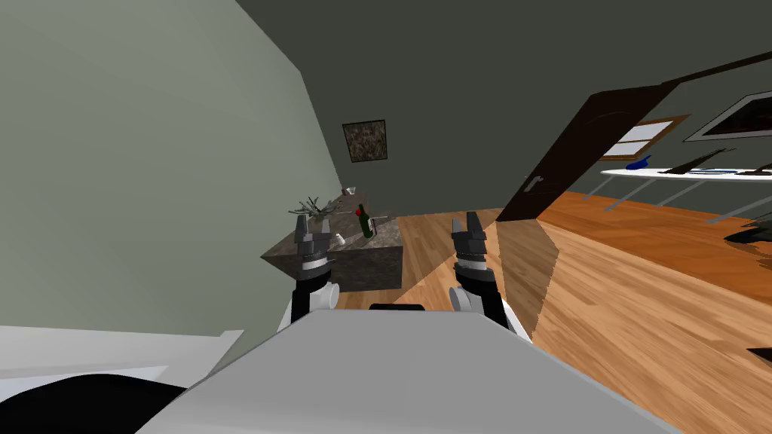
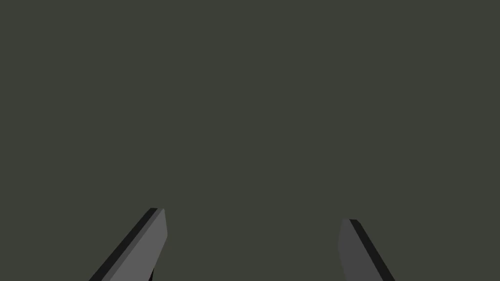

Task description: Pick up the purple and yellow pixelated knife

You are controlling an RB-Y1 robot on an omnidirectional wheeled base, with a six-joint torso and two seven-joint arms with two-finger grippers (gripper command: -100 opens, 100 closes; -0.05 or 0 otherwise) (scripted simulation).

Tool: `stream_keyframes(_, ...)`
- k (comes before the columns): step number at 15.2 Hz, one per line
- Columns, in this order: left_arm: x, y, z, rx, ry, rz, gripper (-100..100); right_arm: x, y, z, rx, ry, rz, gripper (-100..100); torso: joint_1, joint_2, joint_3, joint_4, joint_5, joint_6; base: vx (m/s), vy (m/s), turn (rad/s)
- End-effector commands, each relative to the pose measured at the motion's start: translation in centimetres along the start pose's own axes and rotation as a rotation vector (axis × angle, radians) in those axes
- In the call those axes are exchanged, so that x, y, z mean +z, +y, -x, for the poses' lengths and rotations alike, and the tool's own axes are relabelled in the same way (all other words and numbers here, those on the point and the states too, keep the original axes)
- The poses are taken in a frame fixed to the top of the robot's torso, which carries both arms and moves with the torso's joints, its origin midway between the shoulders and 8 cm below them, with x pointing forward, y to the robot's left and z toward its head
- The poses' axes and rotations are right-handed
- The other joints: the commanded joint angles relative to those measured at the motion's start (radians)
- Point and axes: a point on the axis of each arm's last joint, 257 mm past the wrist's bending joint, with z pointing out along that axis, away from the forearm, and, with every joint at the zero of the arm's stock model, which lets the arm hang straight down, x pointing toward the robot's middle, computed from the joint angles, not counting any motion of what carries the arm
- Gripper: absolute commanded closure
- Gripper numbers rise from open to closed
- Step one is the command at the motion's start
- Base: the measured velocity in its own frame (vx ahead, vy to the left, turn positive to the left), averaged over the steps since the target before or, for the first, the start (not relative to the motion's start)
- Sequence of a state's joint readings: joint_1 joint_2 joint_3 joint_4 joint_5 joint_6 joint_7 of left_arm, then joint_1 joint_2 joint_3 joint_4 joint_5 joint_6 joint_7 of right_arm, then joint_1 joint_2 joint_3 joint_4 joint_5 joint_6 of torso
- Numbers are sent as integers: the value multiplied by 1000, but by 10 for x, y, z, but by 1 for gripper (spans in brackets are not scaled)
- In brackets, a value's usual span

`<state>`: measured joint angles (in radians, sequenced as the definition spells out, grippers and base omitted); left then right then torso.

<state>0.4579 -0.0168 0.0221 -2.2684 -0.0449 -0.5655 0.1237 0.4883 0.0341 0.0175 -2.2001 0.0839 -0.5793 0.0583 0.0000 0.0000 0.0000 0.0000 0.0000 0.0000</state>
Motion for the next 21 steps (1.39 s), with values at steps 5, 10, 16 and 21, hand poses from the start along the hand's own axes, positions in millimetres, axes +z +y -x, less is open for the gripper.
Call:
stream_keyframes(5, -6, 13, 3, -2, 74, 43, -100, 0, 0, 0, 0, 0, 0, 0, -7, -2, -1, 0, -1, 0, 31, -93, 49)
stream_keyframes(10, -16, 33, 27, -42, 77, 114, -100, 0, 0, 0, 0, 0, 0, 0, -18, -7, -4, -1, -4, 0, 87, -251, 105)
stream_keyframes(16, -32, 57, 67, -108, 17, 199, -100, 0, 0, 0, 0, 0, 0, 0, -21, -10, -6, -2, -5, 0, 120, -277, 135)
stream_keyframes(21, -43, 68, 94, -155, -41, 239, -100, 0, 0, 0, 0, 0, 0, 0, -19, -13, -7, -3, -4, 0, 135, -259, 114)
